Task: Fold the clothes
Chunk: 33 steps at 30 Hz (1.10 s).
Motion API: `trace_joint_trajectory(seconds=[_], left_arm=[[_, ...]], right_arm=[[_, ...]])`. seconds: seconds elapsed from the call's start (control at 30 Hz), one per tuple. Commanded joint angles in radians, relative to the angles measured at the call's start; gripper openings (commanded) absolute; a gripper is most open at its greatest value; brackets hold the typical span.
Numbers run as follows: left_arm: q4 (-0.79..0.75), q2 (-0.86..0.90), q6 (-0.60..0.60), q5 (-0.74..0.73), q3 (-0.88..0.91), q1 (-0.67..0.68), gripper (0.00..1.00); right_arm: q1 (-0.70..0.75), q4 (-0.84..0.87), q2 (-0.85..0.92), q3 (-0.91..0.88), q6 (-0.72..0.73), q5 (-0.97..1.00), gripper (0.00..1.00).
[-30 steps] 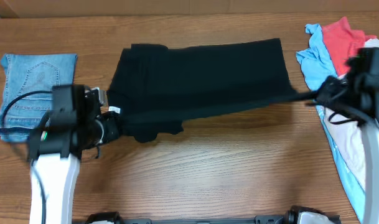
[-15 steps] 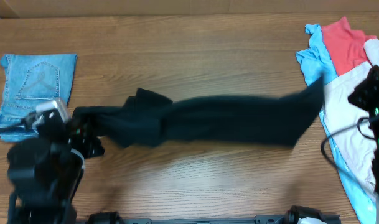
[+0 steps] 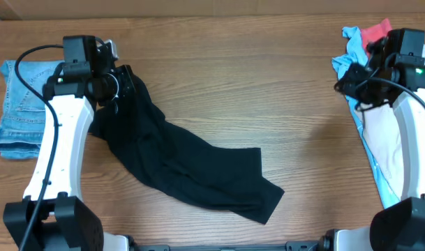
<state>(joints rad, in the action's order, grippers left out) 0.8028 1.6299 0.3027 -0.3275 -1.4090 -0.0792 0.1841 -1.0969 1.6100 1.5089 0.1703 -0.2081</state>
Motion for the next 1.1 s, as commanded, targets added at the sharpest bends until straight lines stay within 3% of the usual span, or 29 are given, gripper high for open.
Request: trace_joint_trajectory(seconds=[0.0,0.27,0.8,1.07], left_arm=[[0.082,0.013,-0.049,-0.016,-0.046,0.0,0.04],[0.152,0.013,-0.074,-0.005,-0.046,0.001,0.04],[0.172,0.013,-0.082,-0.005,-0.046,0.001,0.04],[0.182,0.013,-0.083,-0.005,-0.046,0.001,0.04]], right_arm=[[-0.049,-0.15,-0.031,-0.021,-0.077,-0.093,0.31],[-0.296,-0.18,-0.031,-0.247,-0.08,-0.11,0.33],[-0.782,-0.089,-0.03,-0.558,0.206,-0.224,0.34],[-0.817,-0.055,-0.03,-0.586,0.28,-0.117,0.34]])
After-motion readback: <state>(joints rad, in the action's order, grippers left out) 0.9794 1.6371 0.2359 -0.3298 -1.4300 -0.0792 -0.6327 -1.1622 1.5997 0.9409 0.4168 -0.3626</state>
